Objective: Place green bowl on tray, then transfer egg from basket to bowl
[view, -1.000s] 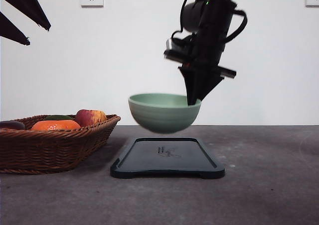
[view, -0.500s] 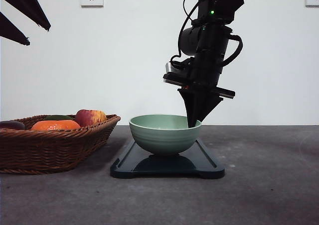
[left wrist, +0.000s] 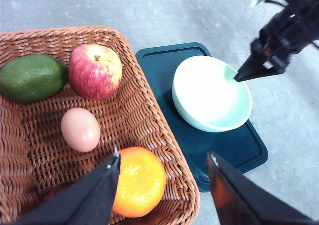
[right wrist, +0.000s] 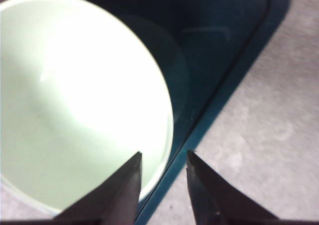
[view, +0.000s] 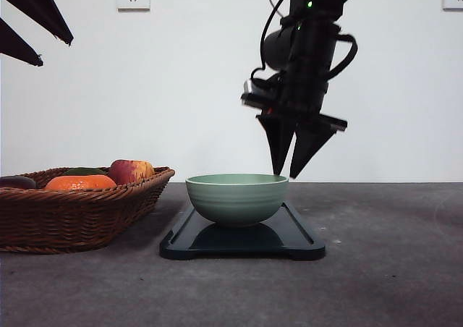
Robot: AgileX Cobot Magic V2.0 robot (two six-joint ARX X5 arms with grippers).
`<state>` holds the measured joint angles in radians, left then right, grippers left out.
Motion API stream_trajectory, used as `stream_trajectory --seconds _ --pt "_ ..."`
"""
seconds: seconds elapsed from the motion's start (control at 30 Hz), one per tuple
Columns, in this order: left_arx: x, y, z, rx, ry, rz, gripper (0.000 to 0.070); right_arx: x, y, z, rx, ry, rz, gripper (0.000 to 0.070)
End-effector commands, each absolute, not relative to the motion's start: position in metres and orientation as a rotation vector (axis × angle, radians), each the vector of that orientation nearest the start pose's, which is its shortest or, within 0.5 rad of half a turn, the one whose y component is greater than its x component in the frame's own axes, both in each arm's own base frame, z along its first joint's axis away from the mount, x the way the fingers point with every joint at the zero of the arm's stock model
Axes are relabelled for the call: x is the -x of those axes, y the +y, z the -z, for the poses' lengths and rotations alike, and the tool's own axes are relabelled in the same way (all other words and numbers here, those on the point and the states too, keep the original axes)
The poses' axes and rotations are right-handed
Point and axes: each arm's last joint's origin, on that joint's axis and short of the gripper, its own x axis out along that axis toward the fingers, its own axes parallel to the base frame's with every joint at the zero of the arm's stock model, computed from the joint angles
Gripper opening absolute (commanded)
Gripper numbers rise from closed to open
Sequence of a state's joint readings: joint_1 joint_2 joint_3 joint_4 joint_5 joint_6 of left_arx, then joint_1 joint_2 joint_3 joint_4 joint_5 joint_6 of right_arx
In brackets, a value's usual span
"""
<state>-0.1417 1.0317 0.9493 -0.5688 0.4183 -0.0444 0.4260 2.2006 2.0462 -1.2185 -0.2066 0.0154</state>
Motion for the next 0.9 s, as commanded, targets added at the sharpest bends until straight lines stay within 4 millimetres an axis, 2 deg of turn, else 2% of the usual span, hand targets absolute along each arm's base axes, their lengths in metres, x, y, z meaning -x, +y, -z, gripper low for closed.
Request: stream_trajectory --seconds 0.0,0.17,0.33,0.53,0.87 --pt "-0.207 -0.042 -0.320 0.131 0.643 0.534 0.0350 -0.401 0.193 -0.262 0.133 1.317 -0.536 0.0175" --pt "-0.206 -0.042 -0.318 0.133 0.659 0.533 0.0350 -0.390 0.187 -0.285 0.116 1.187 -0.554 0.0174" --pt "-0.206 -0.042 -0.318 0.133 0.660 0.533 0.0350 -0.372 0.177 -0.292 0.103 1.089 -0.565 0.0174" --pt "-0.206 -0.042 -0.318 0.133 0.662 0.533 0.0350 -0.332 0.159 -0.280 0.085 0.967 -0.588 0.0174" --pt "-0.206 -0.042 -0.318 0.135 0.664 0.533 0.0349 -0.246 0.118 -0.254 0.073 0.859 -0.591 0.0174"
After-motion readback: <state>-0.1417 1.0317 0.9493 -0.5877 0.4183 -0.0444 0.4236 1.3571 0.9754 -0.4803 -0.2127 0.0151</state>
